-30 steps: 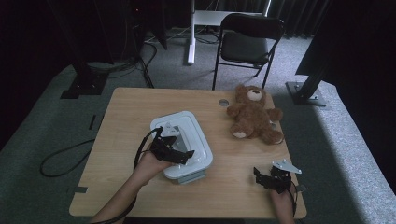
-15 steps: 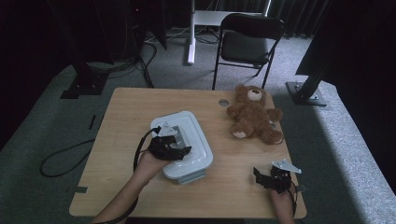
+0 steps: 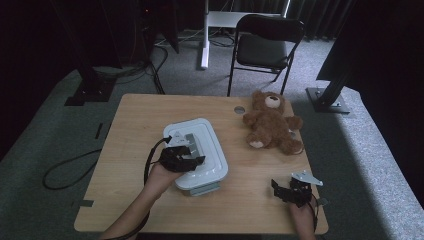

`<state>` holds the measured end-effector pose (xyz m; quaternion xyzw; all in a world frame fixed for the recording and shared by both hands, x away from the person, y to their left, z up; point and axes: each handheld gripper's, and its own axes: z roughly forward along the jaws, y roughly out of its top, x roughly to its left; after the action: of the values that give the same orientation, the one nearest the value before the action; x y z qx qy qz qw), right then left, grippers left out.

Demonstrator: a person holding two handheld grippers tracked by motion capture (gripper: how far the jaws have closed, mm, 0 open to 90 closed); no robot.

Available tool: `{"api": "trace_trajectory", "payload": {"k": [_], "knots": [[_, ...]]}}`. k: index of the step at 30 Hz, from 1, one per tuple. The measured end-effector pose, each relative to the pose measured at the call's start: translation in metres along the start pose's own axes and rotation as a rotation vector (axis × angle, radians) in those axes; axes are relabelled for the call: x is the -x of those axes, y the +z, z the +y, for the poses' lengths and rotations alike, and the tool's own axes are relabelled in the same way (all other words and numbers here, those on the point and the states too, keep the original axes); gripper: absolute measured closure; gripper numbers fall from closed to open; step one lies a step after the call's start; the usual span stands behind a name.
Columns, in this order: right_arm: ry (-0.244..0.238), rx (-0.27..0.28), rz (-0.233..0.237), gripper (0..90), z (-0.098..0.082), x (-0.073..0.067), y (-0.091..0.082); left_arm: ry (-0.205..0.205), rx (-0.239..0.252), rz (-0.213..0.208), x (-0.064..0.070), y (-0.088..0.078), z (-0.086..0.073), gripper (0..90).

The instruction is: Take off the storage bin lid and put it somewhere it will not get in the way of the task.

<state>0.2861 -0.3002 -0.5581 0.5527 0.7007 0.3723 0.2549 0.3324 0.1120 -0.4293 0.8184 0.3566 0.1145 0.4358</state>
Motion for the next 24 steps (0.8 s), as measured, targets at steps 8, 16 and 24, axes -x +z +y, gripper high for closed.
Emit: {"api": "trace_trajectory", "payload": {"k": [8,16,24], "knots": [[0.002,-0.001,0.0,12.6,0.0,0.0,0.0,0.009,0.008,0.001,0.001,-0.006,0.002,50.2],[0.006,-0.001,-0.001,12.6,0.0,0.0,0.0,0.027,0.03,-0.015,0.002,-0.018,0.007,51.0],[0.008,-0.001,-0.002,12.6,0.0,0.0,0.0,0.05,0.048,0.003,-0.001,-0.037,0.011,51.4]]}}
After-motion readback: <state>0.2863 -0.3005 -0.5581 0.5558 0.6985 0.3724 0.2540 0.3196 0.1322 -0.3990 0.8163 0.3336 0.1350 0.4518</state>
